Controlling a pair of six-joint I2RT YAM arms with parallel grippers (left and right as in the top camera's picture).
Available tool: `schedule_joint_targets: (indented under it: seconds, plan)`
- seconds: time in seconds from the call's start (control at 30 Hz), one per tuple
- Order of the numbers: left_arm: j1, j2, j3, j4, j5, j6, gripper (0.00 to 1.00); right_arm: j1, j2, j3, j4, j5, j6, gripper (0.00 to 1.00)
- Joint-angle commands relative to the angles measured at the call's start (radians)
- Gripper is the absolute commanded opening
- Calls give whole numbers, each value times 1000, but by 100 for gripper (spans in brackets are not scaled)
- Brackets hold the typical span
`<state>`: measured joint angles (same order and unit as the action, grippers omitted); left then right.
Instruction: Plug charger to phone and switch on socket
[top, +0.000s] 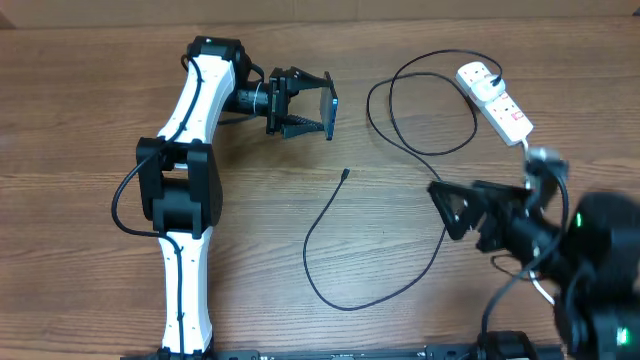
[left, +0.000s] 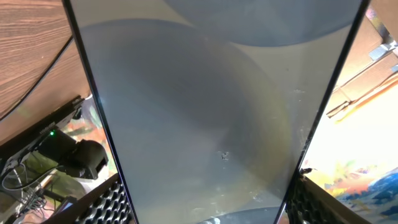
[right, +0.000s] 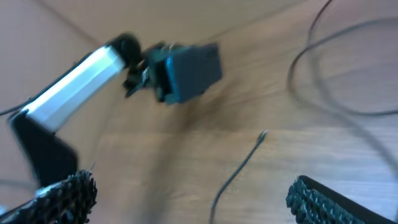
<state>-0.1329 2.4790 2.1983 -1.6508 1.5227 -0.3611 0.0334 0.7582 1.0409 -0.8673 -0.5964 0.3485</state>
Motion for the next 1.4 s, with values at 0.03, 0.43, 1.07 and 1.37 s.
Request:
schedule_joint_targets:
  seconds: [0.03, 0.43, 1.07, 1.37]
  plan:
    - [2, 8, 26, -5, 58, -3, 61, 16, 182, 78, 46, -331, -93, 99]
    - [2, 8, 26, -40, 58, -14, 62, 384, 308, 116, -146, 655, 159, 100]
    - [-31, 8, 26, -40, 39, -13, 62, 718, 806, 561, -29, 968, 101, 94]
    - [-38, 8, 26, -40, 42, -14, 62, 718, 926, 570, 28, 1081, 256, 78]
